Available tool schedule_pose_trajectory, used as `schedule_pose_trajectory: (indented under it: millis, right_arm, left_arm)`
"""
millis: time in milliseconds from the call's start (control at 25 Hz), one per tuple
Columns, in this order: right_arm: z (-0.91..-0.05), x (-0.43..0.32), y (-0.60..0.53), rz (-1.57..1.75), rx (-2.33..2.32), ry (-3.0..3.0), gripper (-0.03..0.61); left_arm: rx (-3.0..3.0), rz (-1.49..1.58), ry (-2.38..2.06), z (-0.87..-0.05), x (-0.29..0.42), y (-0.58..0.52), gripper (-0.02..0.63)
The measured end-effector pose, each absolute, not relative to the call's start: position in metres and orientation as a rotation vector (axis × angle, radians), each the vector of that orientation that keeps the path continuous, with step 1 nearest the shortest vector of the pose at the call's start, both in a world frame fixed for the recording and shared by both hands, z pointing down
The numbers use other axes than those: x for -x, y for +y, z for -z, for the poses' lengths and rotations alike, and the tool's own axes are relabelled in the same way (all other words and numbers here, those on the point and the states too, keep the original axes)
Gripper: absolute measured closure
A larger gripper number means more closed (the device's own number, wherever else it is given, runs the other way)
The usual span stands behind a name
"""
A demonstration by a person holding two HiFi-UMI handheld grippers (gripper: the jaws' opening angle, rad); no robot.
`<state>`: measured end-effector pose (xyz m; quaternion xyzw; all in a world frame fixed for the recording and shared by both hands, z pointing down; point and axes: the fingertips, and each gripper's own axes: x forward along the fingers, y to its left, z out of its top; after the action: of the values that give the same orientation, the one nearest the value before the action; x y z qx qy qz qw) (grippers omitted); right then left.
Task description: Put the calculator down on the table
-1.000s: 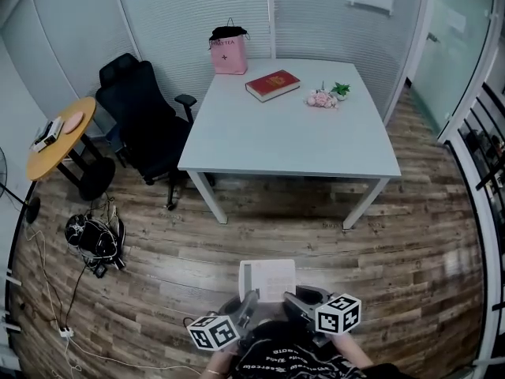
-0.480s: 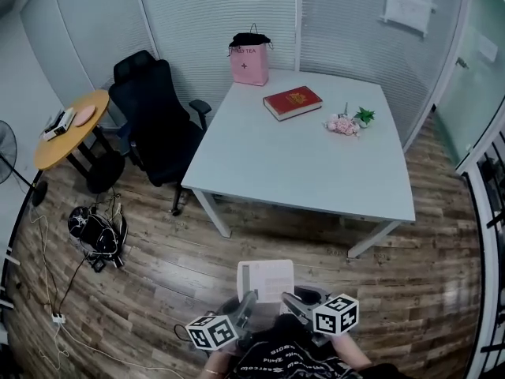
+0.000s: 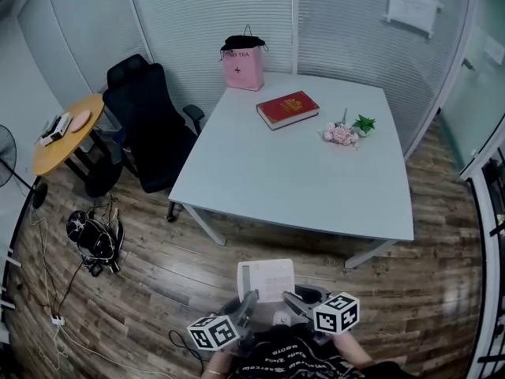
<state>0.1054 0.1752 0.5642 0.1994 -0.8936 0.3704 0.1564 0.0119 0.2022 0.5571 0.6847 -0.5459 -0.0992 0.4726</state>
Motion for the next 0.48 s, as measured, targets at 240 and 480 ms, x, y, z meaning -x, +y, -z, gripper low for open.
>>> schedule_pose_trajectory:
  millis: [240, 480]
  right_arm:
    - [-0.568, -0.118, 0.148, -1.073, -0.579, -2.551, 0.44]
    - [-0.576, -0.113, 0.134, -1.123, -0.6, -2.53, 0.44]
  left_arm:
    - [-1.675, 0.241, -1.336, -0.56, -0.025, 0.175, 0.522]
    - [-1.661, 0.206, -1.321, -0.568, -0.019, 0.157, 0.523]
